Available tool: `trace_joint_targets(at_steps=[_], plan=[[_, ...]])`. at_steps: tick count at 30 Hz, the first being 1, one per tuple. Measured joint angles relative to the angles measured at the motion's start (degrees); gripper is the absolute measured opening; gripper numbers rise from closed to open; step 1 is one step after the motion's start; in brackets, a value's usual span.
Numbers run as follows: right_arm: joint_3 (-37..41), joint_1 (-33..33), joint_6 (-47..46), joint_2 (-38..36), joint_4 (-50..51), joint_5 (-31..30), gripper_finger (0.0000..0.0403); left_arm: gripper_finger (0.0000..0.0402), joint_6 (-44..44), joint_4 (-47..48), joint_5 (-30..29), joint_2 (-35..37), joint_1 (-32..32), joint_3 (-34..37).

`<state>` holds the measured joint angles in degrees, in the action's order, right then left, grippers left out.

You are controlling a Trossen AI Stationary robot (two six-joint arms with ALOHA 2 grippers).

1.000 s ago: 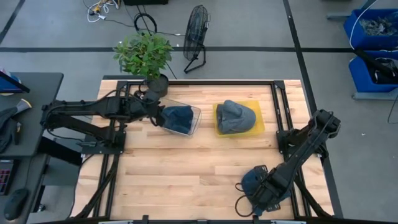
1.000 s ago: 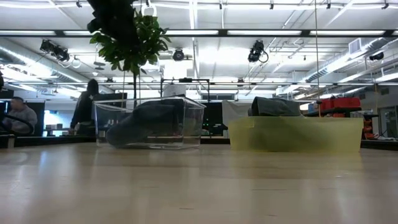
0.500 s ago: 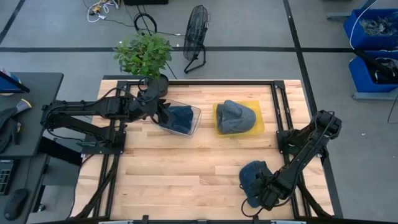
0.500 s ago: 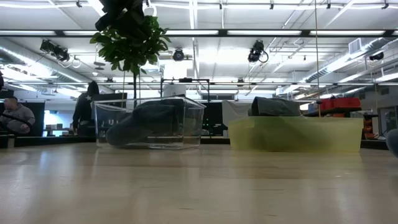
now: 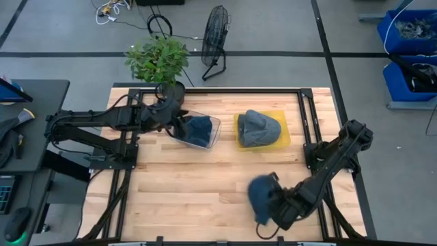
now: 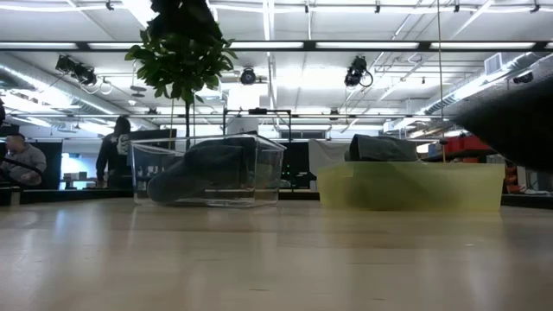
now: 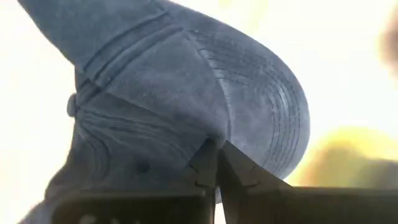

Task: Pick & Place hat
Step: Put the blue cap into the transparent bin

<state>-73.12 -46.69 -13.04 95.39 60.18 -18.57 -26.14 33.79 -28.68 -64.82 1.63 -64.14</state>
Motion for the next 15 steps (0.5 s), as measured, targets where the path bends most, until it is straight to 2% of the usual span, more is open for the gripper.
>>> trace_joint_targets(at_steps=[5, 8, 10, 12, 15], plan=[[-8.1, 5.4, 18.4, 0.0, 5.2, -19.4, 0.0006, 0.0128, 4.3, -1.0, 1.0, 0.0, 0.0, 0.0], [-9.9, 10.2, 35.3, 0.0, 3.6, -26.5, 0.0004, 0.0128, 5.9, -0.8, 1.1, 0.0, 0.0, 0.0], [-10.1, 14.2, 43.8, 0.0, 0.9, -28.0, 0.0004, 0.0128, 6.5, -0.4, 1.1, 0.0, -0.5, 0.0], [-10.1, 19.2, 48.0, 0.0, -2.4, -27.7, 0.0002, 0.0128, 8.5, 1.1, 2.0, 0.1, -1.1, 0.0], [-10.1, 26.8, 54.4, 0.0, -8.3, -23.4, 0.0002, 0.0128, 10.6, 3.5, 1.3, 1.3, -2.4, 0.1]])
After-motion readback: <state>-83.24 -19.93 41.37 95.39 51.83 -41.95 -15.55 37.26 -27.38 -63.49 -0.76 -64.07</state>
